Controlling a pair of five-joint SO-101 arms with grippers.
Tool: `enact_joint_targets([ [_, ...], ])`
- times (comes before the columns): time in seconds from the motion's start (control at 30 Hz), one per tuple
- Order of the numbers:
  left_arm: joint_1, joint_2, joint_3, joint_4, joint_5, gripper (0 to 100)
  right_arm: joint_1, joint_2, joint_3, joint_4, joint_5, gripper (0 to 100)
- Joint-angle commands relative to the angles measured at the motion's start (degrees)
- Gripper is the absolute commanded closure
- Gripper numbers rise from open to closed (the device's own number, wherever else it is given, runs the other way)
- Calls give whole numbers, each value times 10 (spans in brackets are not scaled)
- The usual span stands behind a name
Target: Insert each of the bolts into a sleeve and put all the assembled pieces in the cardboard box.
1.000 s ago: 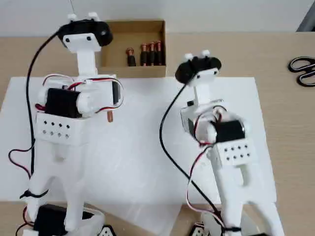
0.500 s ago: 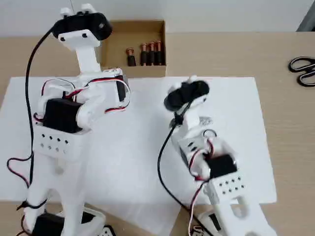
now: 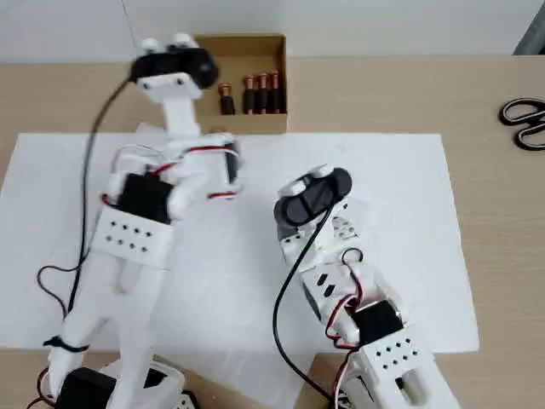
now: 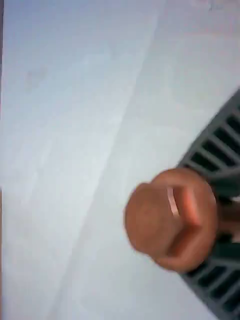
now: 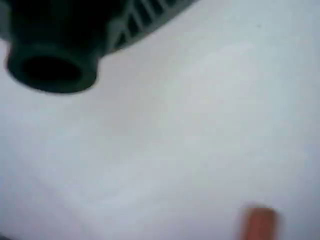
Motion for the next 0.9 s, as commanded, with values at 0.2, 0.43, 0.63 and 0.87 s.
enact_joint_targets([
  [0.2, 71, -25, 0, -48, 18, 994, -27, -29, 22, -15, -76, 995],
  [0.43, 69, -25, 1, -55, 70, 994, -35, -29, 43, -58, -81, 995],
  [0.63, 70, -20, 12, -65, 89, 994, -35, -29, 48, -69, -81, 995],
  [0.87, 73, -25, 91, -144, 89, 994, -35, -29, 47, -69, -82, 995],
])
